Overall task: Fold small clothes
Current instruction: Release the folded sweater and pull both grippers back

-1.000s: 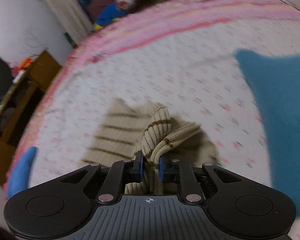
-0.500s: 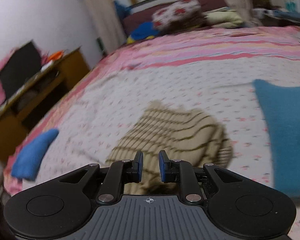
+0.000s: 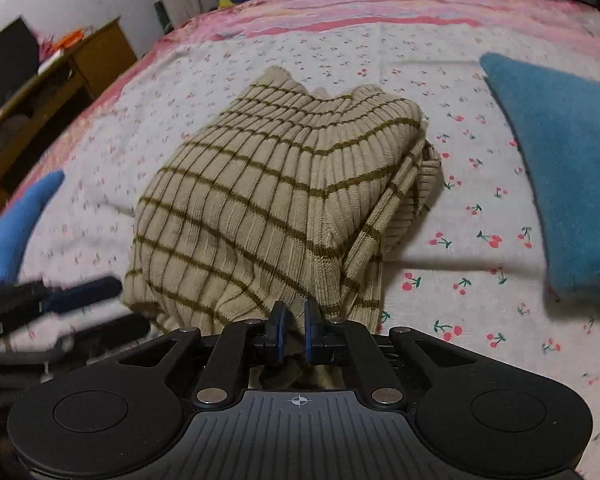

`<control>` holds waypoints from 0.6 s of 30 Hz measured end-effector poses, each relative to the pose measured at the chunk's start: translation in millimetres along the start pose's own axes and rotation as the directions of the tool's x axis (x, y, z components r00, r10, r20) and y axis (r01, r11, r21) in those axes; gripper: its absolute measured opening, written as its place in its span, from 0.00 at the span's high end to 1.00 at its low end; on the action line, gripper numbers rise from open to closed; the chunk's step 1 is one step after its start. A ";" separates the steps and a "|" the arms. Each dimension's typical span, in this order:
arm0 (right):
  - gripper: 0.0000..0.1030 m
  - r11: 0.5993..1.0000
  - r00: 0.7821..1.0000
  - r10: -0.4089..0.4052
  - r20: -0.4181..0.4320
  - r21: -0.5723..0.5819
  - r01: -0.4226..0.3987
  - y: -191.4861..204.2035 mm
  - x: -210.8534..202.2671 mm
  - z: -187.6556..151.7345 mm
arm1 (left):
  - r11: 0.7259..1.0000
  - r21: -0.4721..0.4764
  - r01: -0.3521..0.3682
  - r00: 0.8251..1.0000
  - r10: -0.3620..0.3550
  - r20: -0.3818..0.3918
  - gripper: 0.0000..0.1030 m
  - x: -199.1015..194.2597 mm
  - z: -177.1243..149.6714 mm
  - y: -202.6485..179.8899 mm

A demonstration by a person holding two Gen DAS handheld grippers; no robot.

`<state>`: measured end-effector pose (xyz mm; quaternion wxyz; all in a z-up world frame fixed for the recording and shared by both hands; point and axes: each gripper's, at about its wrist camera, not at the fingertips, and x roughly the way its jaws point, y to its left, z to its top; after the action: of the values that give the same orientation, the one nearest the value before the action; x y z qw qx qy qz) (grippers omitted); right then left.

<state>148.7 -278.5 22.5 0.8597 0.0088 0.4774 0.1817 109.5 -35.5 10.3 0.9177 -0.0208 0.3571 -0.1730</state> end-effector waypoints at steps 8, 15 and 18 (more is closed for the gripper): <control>0.82 0.998 0.998 -0.054 0.030 0.042 0.053 -5.1 -29.5 -13.2 | 0.997 0.014 -0.074 0.994 0.075 -0.080 0.51 13.1 -4.1 -4.0; 0.82 0.997 0.991 -0.037 0.131 0.078 0.026 17.4 -62.5 -33.9 | 0.993 0.040 -0.112 0.990 0.115 -0.076 0.50 -2.4 -9.2 -18.3; 0.82 0.995 0.985 -0.057 0.166 0.088 0.043 28.5 -68.6 -42.0 | 0.989 0.050 -0.137 0.987 0.141 -0.076 0.50 -9.2 -12.3 -23.2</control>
<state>72.6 -280.6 61.1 0.9000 0.0482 0.4105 0.1385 88.0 -53.2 10.8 0.9128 0.0314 0.3901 -0.1171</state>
